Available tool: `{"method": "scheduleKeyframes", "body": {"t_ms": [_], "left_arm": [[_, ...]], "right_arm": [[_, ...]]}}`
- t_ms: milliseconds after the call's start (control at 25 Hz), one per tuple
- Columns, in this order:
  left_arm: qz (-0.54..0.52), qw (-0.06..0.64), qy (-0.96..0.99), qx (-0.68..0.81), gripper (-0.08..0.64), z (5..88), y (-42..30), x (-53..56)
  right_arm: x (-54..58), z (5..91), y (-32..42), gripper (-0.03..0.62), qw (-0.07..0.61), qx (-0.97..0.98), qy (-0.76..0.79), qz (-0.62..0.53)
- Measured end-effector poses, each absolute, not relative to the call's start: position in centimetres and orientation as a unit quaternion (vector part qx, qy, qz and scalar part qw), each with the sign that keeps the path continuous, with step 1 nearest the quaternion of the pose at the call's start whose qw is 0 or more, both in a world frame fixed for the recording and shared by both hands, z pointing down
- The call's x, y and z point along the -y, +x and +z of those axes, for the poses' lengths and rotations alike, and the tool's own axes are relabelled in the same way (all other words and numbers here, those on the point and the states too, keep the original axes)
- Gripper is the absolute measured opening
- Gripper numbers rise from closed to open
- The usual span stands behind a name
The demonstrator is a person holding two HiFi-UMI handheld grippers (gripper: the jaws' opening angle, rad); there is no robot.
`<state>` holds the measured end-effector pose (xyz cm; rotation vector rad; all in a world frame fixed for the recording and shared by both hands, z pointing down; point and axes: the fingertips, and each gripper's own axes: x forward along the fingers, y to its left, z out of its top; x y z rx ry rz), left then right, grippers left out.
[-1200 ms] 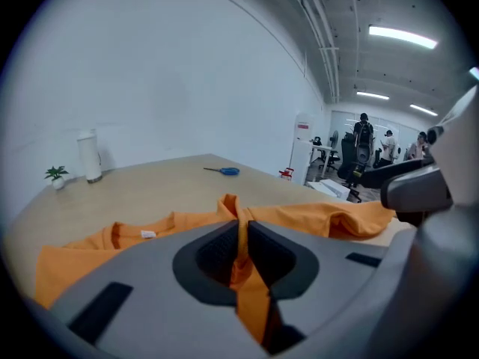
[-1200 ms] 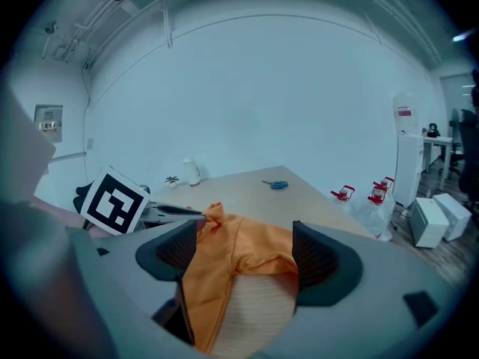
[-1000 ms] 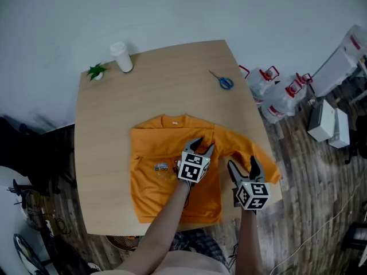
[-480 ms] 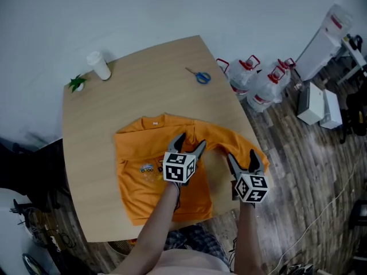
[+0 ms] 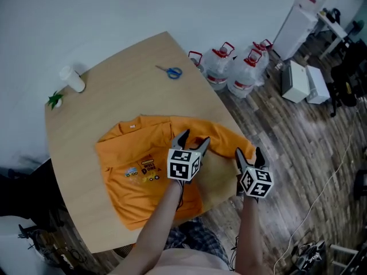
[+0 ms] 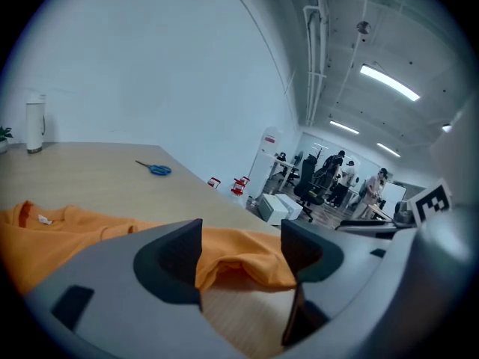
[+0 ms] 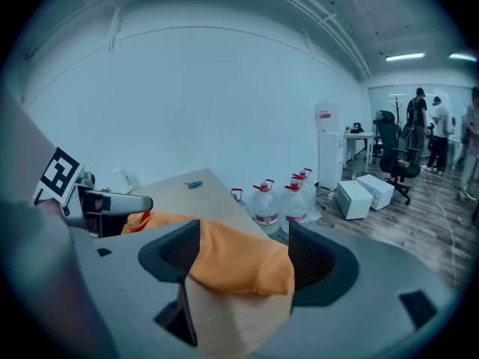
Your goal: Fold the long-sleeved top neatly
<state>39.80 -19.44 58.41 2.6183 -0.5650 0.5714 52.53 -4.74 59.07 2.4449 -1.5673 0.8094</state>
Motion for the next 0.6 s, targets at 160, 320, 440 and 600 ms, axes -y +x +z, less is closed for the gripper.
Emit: {"method": "scheduleKeyframes", "body": {"t_ms": [160,320,440,600], "left_arm": [[0.212,0.197,0.94,0.18,0.325,58.9,41.5,17.1],[0.22,0.198,0.941,0.167,0.325,59.4,42.1,15.7],[0.224,0.198,0.94,0.163,0.325,59.9,42.0,15.1],[0.227,0.2,0.939,0.162,0.325,60.2,41.8,14.9]], "right_arm": [[1.9,61.6,54.5,0.323,0.07,0.481,0.824,0.293],[0.4,63.9,56.0,0.283,0.07,0.452,0.829,0.322],[0.2,65.5,56.0,0.273,0.081,0.445,0.823,0.344],[0.7,66.9,55.7,0.257,0.094,0.441,0.813,0.368]]}}
